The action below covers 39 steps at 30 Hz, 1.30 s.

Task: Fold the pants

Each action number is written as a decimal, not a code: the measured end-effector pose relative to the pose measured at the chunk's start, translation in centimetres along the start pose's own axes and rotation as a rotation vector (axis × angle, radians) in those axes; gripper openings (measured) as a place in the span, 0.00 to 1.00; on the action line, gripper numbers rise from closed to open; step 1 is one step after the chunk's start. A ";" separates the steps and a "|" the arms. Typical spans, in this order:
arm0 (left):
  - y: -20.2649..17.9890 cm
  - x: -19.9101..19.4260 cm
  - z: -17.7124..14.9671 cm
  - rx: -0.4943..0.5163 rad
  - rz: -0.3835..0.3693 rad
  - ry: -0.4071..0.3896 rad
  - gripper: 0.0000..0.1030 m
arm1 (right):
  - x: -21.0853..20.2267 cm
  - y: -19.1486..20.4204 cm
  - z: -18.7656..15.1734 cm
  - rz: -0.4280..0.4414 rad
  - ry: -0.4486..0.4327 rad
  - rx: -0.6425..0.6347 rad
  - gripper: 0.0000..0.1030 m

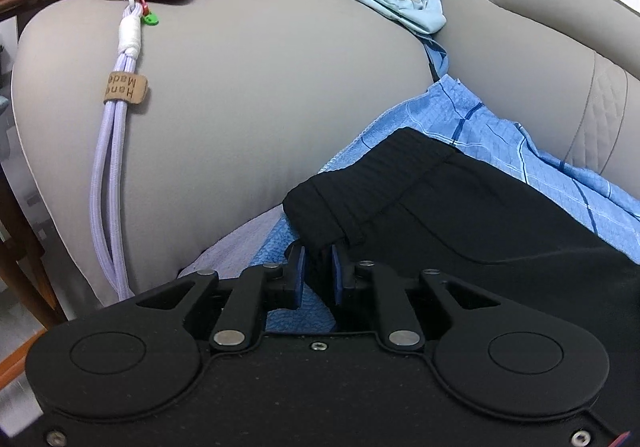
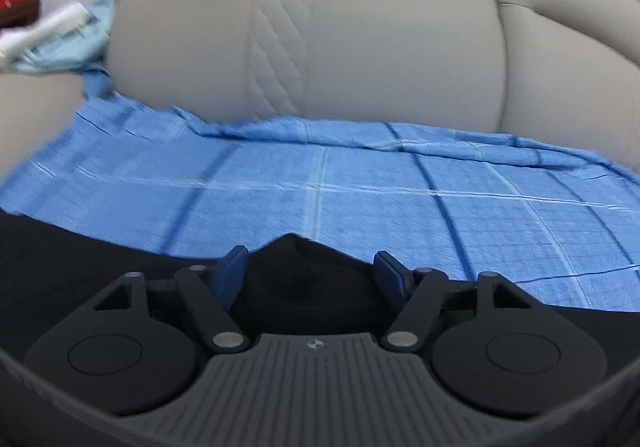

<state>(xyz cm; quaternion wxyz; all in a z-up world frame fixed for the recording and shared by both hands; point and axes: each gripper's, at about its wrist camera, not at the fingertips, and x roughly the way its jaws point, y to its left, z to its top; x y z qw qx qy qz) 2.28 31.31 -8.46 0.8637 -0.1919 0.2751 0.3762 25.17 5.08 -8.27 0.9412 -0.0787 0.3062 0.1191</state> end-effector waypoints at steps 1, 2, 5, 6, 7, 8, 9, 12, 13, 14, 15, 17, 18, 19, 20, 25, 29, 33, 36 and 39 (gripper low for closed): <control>0.0 0.1 0.0 -0.001 0.000 0.001 0.15 | 0.4 -0.1 -0.4 -0.022 -0.012 -0.017 0.81; -0.1 0.2 0.0 0.001 0.002 0.002 0.15 | 0.6 -0.3 -0.8 -0.026 -0.037 -0.020 0.83; -0.4 0.2 0.1 0.007 0.013 0.000 0.15 | 1.7 -1.3 0.0 -0.005 -0.018 0.020 0.89; -0.4 0.2 0.0 0.006 0.015 0.000 0.15 | 1.8 -1.5 0.4 -0.005 -0.015 0.029 0.88; -0.4 0.2 0.0 0.004 0.018 0.000 0.16 | 1.5 -1.6 0.7 0.000 -0.023 0.034 0.88; -0.4 0.2 0.0 0.002 0.022 -0.001 0.18 | 0.7 -1.6 0.7 0.008 -0.050 0.038 0.88; -0.4 0.2 0.0 0.000 0.025 -0.001 0.18 | -0.1 -1.4 0.7 0.028 -0.083 0.041 0.88; -0.5 0.2 0.0 -0.002 0.036 -0.004 0.21 | -3.2 -0.9 -0.3 0.141 -0.163 0.027 0.88; -0.5 0.2 -0.1 0.000 0.040 -0.006 0.22 | -3.9 -0.8 -0.7 0.181 -0.173 0.021 0.88; -0.6 0.2 -0.1 0.002 0.045 -0.008 0.23 | -4.8 -0.8 -1.3 0.238 -0.174 0.015 0.86; -0.7 0.2 -0.2 0.005 0.050 -0.011 0.23 | -5.3 -0.9 -1.8 0.286 -0.166 0.015 0.79; -0.8 0.2 -0.3 0.009 0.058 -0.015 0.24 | -6.0 -1.2 -3.0 0.353 -0.128 0.020 0.69; -1.0 0.2 -0.4 0.013 0.063 -0.019 0.24 | -6.1 -1.5 -3.7 0.365 -0.105 0.014 0.67; -1.1 0.2 -0.4 0.016 0.067 -0.022 0.24 | -6.1 -1.9 -4.2 0.353 -0.095 -0.002 0.65; -1.2 0.2 -0.5 0.019 0.072 -0.025 0.24 | -6.0 -2.5 -4.7 0.323 -0.083 -0.017 0.65; -1.3 0.2 -0.8 -0.003 0.077 -0.033 0.24 | -6.8 -9.2 -6.6 0.166 -0.079 0.041 0.59; -1.4 0.2 -0.8 -0.018 0.094 -0.032 0.24 | -7.5 -17.5 -8.2 -0.048 -0.065 0.118 0.65; -1.7 -0.9 -0.8 -0.064 0.095 -0.084 0.27 | -10.6 -26.2 -10.0 -0.288 -0.063 0.376 0.69; -2.3 -2.8 -0.8 -0.084 0.037 -0.186 0.45 | -15.5 -29.7 -12.7 -0.350 -0.216 0.559 0.89; -4.6 -4.0 -0.8 0.007 0.012 -0.245 0.51 | -19.0 -31.1 -15.9 -0.443 -0.308 0.664 0.93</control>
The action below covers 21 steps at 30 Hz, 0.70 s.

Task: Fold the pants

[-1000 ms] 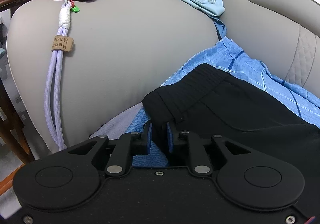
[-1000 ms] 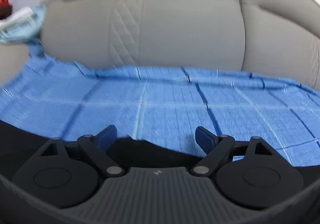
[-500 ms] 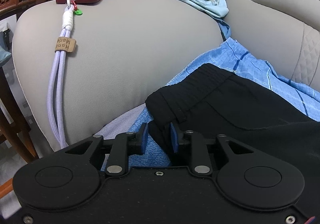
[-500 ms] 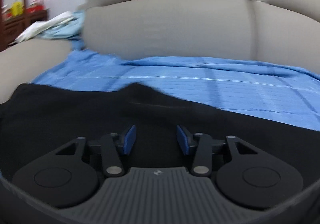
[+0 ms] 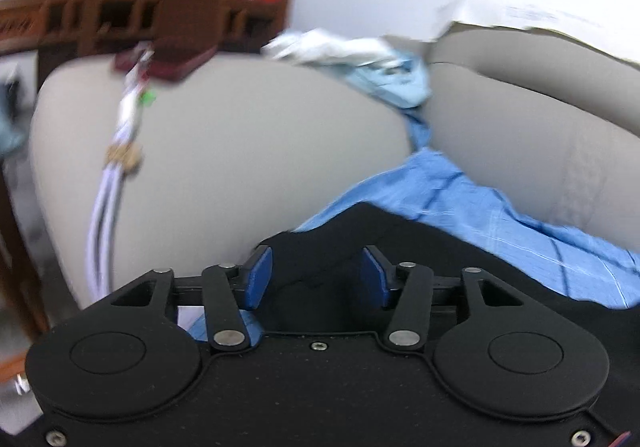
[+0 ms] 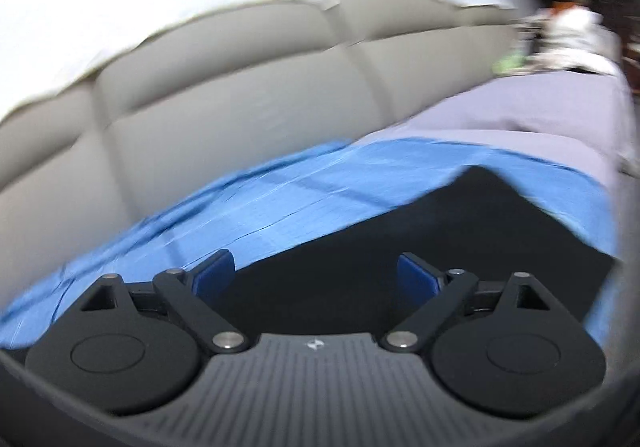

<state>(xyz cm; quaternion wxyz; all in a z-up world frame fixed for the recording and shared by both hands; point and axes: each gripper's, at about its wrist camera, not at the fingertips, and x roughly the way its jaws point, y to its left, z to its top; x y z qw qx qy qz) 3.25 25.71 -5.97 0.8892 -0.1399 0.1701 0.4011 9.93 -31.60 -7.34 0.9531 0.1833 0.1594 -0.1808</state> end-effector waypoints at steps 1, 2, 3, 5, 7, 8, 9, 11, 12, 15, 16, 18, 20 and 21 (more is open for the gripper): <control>-0.8 -0.3 0.0 0.023 -0.017 -0.003 0.53 | -0.6 -1.1 -0.3 -0.037 -0.021 0.020 0.93; -1.6 -0.6 0.0 0.039 -0.045 -0.002 0.56 | -1.0 -2.0 -0.5 -0.067 -0.035 0.028 0.93; -2.3 -0.8 -0.1 0.051 -0.072 0.003 0.58 | -1.4 -3.1 -0.8 -0.109 -0.050 0.036 0.93; -3.9 -0.9 -0.5 0.078 -0.124 0.033 0.59 | -1.5 -5.5 -0.6 -0.169 -0.058 0.063 0.93; -5.3 -0.5 -1.0 0.113 -0.146 0.069 0.59 | -1.5 -8.0 -0.5 -0.222 -0.050 0.123 0.93; -6.2 -0.1 -1.2 0.128 -0.145 0.091 0.59 | -1.5 -9.1 -0.5 -0.241 -0.048 0.150 0.93; -6.9 0.3 -1.5 0.138 -0.146 0.119 0.59 | -1.3 -10.3 -0.8 -0.268 -0.044 0.184 0.93; -7.7 1.1 -2.0 0.137 -0.150 0.166 0.59 | -1.3 -12.8 -1.1 -0.308 -0.030 0.241 0.93; -8.0 1.6 -2.4 0.134 -0.145 0.192 0.59 | -1.1 -14.1 -1.3 -0.330 -0.016 0.278 0.94; -8.6 2.4 -3.4 0.160 -0.117 0.197 0.66 | 0.2 -15.3 -1.2 -0.332 0.006 0.281 0.97; -8.8 2.4 -3.7 0.184 -0.106 0.186 0.68 | 0.3 -15.3 -1.5 -0.326 0.015 0.287 0.97; -8.7 2.4 -3.9 0.192 -0.104 0.182 0.69 | 1.2 -16.1 -1.7 -0.331 0.049 0.339 0.98; -8.2 2.8 -3.7 0.160 -0.108 0.201 0.76 | 1.8 -17.0 -2.0 -0.320 0.070 0.389 0.98; -7.9 3.0 -3.6 0.143 -0.110 0.211 0.77 | 2.0 -17.3 -2.1 -0.298 0.074 0.410 0.97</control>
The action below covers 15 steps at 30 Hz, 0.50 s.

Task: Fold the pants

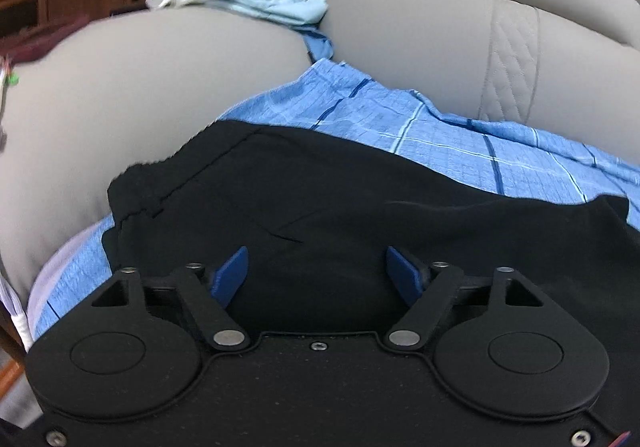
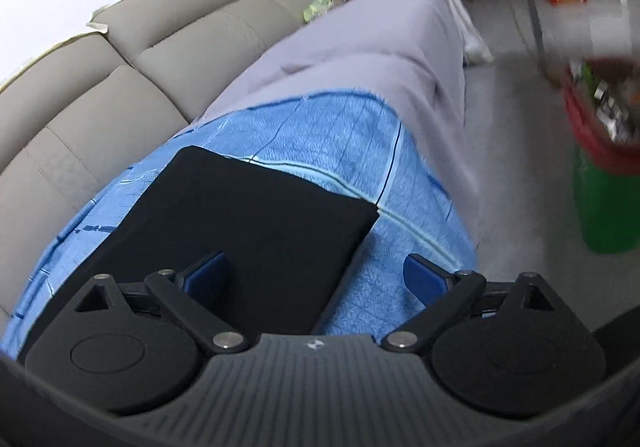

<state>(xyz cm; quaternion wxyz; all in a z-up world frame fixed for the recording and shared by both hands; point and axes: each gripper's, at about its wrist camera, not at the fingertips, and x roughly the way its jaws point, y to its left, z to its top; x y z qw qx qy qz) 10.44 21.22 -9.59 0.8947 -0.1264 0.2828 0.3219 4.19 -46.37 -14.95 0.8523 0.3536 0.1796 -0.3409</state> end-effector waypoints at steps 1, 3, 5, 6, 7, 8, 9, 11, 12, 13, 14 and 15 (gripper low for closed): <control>0.2 0.1 0.1 -0.008 -0.004 0.004 0.79 | 0.3 -0.1 0.0 0.028 0.012 0.016 0.97; 0.2 0.2 0.3 0.004 0.000 0.006 0.80 | 0.9 -0.2 -0.2 0.100 0.039 0.048 0.93; 0.0 0.3 0.2 0.011 0.008 0.003 0.81 | 1.1 0.1 -0.4 0.143 0.052 0.045 0.89; -0.1 0.3 0.2 0.008 0.010 0.003 0.81 | 1.2 0.3 -0.6 0.157 0.049 0.034 0.86; -0.1 0.3 0.2 0.004 0.010 0.003 0.81 | 1.3 0.7 -0.5 0.150 0.043 0.024 0.86; -0.1 0.4 0.3 0.003 0.012 0.003 0.82 | 1.4 0.9 -0.6 0.141 0.036 0.011 0.87; -0.2 0.4 0.3 0.005 0.013 0.002 0.82 | 1.6 1.1 -0.5 0.134 0.028 0.005 0.87; -0.2 0.4 0.3 0.010 0.015 -0.001 0.83 | 1.5 1.1 -0.3 0.118 0.011 0.019 0.82; -0.2 0.4 0.2 0.010 0.013 -0.003 0.83 | 1.0 1.2 -0.2 0.107 -0.014 0.010 0.74; -0.2 0.4 0.2 0.011 0.012 -0.005 0.83 | 0.6 1.3 0.0 0.104 -0.032 -0.009 0.67; -0.1 0.4 0.2 0.012 0.010 -0.007 0.83 | 0.3 1.6 0.1 0.105 -0.049 -0.037 0.66; -0.1 0.4 0.1 0.014 0.009 -0.009 0.83 | 0.4 1.9 0.1 0.101 -0.045 -0.066 0.65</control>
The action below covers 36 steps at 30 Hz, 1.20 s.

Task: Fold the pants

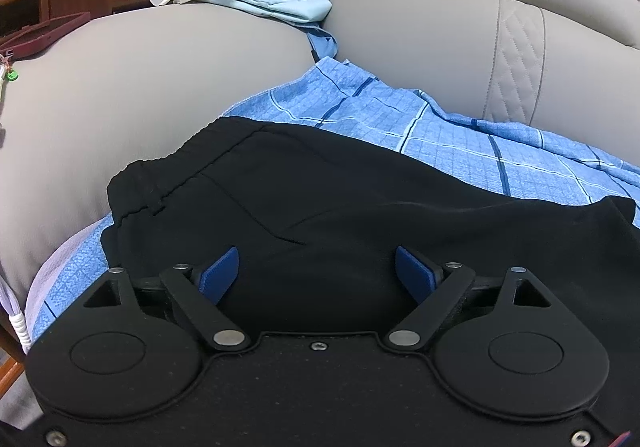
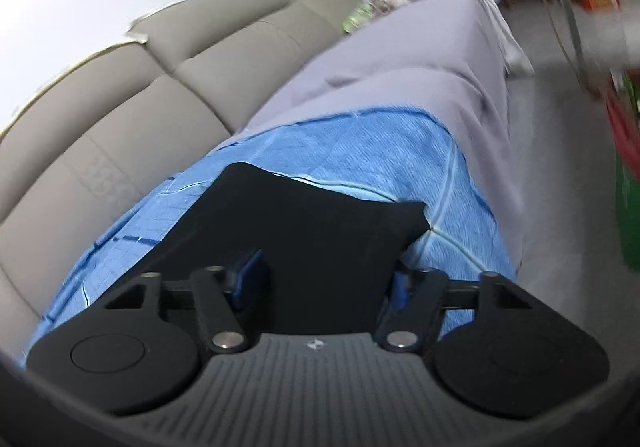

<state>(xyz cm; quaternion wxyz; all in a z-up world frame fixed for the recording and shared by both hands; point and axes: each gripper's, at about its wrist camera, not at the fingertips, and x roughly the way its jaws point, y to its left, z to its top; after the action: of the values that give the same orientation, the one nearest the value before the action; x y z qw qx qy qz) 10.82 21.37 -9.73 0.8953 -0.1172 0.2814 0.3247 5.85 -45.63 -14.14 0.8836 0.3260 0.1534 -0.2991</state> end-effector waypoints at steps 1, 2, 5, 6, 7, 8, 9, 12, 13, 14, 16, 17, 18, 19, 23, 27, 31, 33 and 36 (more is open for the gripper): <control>0.0 0.0 0.0 0.002 -0.001 -0.002 0.84 | 0.3 0.2 0.1 -0.012 0.005 -0.016 0.65; 0.0 0.0 -0.1 0.004 -0.003 -0.004 0.84 | 0.5 0.3 0.1 -0.020 0.003 -0.026 0.65; 0.2 0.0 -0.2 0.012 -0.014 -0.014 0.86 | 0.7 0.0 0.8 -0.022 0.014 0.003 0.63; 0.3 0.0 -0.3 0.017 -0.020 -0.020 0.86 | 0.7 0.0 1.2 -0.034 0.023 0.007 0.56; 0.4 0.1 -0.4 0.022 -0.028 -0.027 0.86 | 0.7 0.0 1.5 -0.048 0.026 0.007 0.45; 0.5 0.1 -0.5 0.027 -0.036 -0.034 0.87 | 0.7 0.0 1.8 -0.054 0.023 0.008 0.36; 0.7 0.1 -0.6 0.031 -0.045 -0.042 0.87 | 0.5 0.1 2.4 -0.041 0.022 0.004 0.08; 0.7 0.1 -0.6 0.031 -0.053 -0.046 0.87 | 0.4 2.8 3.4 -0.003 0.037 -0.123 0.08; 0.8 0.1 -0.6 0.034 -0.056 -0.046 0.87 | 0.4 4.2 3.5 -0.004 0.046 -0.191 0.08; 0.8 0.1 -0.6 0.034 -0.060 -0.045 0.87 | 0.4 5.8 3.6 0.009 0.058 -0.240 0.08; 1.0 0.0 -0.5 0.033 -0.071 -0.039 0.86 | -0.2 8.8 3.5 0.040 0.063 -0.291 0.07; 1.1 -0.1 -0.4 0.029 -0.075 -0.035 0.86 | -0.9 11.2 3.0 0.071 0.059 -0.334 0.07; 1.3 -0.2 -0.4 0.021 -0.078 -0.031 0.85 | -1.7 13.4 2.3 0.109 0.063 -0.377 0.07; 1.4 -0.4 -0.3 0.008 -0.080 -0.030 0.81 | -2.7 16.2 1.0 0.158 0.066 -0.443 0.07; 3.0 -1.4 0.6 -0.067 -0.124 -0.046 0.76 | -8.2 26.0 -7.6 0.396 0.130 -0.725 0.07; 4.1 -2.5 1.1 -0.095 -0.136 -0.079 0.77 | -14.6 32.0 -19.7 0.674 0.258 -0.993 0.08; 5.2 -3.0 1.1 -0.118 -0.146 -0.084 0.77 | -19.5 33.2 -27.3 0.799 0.274 -1.121 0.07; 5.5 -3.2 1.1 -0.122 -0.147 -0.085 0.77 | -21.2 33.5 -28.8 0.829 0.244 -1.176 0.08; 5.8 -3.4 1.0 -0.116 -0.147 -0.086 0.77 | -22.1 33.4 -29.4 0.859 0.240 -1.189 0.09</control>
<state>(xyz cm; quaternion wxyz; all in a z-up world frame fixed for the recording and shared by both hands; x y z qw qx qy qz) 5.34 24.46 -7.16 0.9197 -0.1753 0.2139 0.2786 7.50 3.79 -9.46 0.9273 -0.1455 0.2439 0.2438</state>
